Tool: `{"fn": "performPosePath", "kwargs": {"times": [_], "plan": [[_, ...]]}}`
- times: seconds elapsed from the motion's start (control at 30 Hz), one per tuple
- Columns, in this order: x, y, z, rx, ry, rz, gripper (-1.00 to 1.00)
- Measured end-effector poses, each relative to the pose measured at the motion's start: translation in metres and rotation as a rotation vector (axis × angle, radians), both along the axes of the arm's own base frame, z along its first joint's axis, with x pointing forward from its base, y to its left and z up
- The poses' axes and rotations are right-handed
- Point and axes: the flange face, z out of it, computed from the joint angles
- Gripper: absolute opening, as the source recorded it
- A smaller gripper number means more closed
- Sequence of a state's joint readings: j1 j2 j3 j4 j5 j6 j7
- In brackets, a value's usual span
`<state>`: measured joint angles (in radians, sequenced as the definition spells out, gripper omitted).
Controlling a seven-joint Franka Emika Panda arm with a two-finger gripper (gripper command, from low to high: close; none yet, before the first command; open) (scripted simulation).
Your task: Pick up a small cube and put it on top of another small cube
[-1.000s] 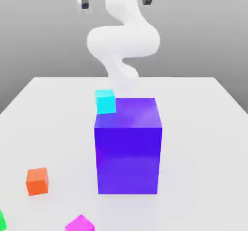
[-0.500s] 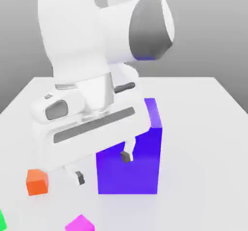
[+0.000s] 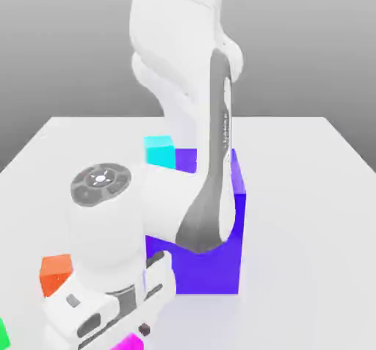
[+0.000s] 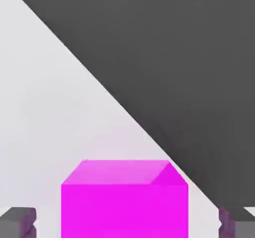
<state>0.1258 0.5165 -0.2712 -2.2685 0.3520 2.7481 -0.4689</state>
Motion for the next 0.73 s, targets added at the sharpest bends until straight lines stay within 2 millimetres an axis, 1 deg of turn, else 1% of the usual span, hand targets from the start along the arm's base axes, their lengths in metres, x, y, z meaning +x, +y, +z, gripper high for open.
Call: {"fn": "performPosePath", "kwargs": {"times": [0.07,0.1,0.13,0.17,0.27,0.3,0.4,0.5,0.53,0.57,0.6,0.63,0.73], "plan": [[0.000,0.000,0.000,0.001,0.002,0.000,-1.00],[-0.001,0.000,-0.007,0.001,0.002,0.000,-1.00],[0.000,0.000,-0.003,0.000,0.001,0.001,-1.00],[0.000,0.000,0.007,-0.001,0.001,0.002,-1.00],[0.000,-0.003,0.046,0.000,0.002,-0.002,-1.00],[0.000,-0.022,0.055,0.001,0.003,-0.024,-1.00],[-0.005,-0.096,0.074,0.003,0.005,-0.104,-1.00],[-0.021,-0.171,0.092,0.003,0.004,-0.180,-1.00],[-0.027,-0.195,0.089,0.002,0.002,-0.204,-1.00],[-0.030,-0.207,0.079,0.001,0.002,-0.215,-1.00],[-0.032,-0.213,0.064,0.001,0.002,-0.221,-1.00],[-0.033,-0.216,0.051,0.001,0.002,-0.225,1.00],[-0.033,-0.216,0.051,0.001,0.002,-0.225,1.00]]}}
